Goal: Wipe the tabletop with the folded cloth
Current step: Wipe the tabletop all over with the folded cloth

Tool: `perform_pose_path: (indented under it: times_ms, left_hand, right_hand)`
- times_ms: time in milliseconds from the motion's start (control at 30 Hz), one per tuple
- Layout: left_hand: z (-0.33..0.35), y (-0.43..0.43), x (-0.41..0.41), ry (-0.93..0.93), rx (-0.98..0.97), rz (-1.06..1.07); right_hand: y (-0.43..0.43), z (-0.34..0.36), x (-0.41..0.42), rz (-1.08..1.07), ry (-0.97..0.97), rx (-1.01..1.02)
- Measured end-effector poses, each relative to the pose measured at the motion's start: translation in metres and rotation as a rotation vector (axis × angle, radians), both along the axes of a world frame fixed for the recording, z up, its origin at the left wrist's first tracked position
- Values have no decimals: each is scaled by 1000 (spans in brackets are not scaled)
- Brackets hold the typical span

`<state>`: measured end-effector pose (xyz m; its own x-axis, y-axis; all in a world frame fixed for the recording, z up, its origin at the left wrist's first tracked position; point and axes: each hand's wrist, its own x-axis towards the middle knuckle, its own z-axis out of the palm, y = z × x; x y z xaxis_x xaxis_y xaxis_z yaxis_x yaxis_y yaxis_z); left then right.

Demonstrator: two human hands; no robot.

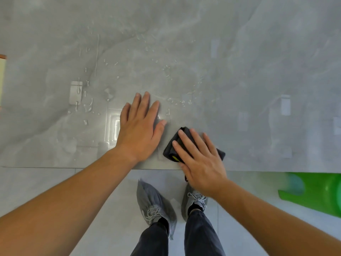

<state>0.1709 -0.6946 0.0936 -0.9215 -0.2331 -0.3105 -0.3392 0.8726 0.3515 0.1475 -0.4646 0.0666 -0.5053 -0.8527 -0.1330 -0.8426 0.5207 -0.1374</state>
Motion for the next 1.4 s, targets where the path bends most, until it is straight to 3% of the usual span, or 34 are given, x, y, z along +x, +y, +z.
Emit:
perform_pose_path:
  times_ms: [67,200,233,400,467,600,667,833,900,1100,1267,1400]
  left_hand:
    - [-1,-4,-2,-29,-3,5]
    - [0,-9,-2,-36,2,-5]
    - [1,-10,-2,-38,1,-7]
    - [0,-11,-3,-39,-21,-21]
    - [0,-12,-3,-39,-23,-31]
    - [1,-15,0,-18,-26,-55]
    - [2,-19,-1,0,-33,-68]
    - [0,-29,-11,27,-54,-97]
    - [-4,-33,-19,19,-50,-102]
    - [-5,-41,-37,28,-42,-85]
    - [3,-45,-43,18,-22,-69]
    - [8,-49,-46,9,-15,-88]
  right_hand:
    - [-8,-2,-34,-98,47,-23]
    - [-41,3,-75,-701,-65,-61]
    - [-46,3,-67,-702,-54,-62]
    - [-29,5,-29,-240,-72,-28]
    - [-34,4,-64,-295,-88,-54]
    - [-73,4,-148,-699,-93,-72]
    - [-90,3,-156,-733,-84,-64]
    - [-69,6,-94,-274,-42,-20]
    - [-59,8,-102,-214,-52,4]
    - [-103,10,-178,-751,-97,-24]
    - [-87,7,-101,-287,-61,-2]
    - [-80,6,-142,-212,-84,39]
